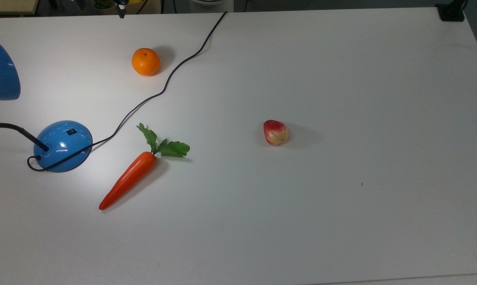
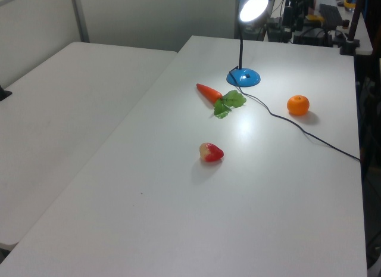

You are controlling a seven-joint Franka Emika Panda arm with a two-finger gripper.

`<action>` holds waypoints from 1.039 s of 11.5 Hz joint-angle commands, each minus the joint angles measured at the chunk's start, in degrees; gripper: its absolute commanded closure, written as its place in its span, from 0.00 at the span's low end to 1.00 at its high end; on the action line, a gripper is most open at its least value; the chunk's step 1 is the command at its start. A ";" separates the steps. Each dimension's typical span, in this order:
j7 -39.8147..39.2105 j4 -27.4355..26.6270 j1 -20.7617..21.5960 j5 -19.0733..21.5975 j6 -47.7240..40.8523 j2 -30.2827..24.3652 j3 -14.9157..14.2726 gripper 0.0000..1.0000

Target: Turn off lamp

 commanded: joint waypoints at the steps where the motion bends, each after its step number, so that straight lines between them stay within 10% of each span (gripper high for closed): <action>1: -1.46 0.94 0.25 -0.22 -2.54 -0.25 -0.28 0.00; 12: -1.47 0.77 0.25 -0.22 -3.33 -0.42 -0.28 0.08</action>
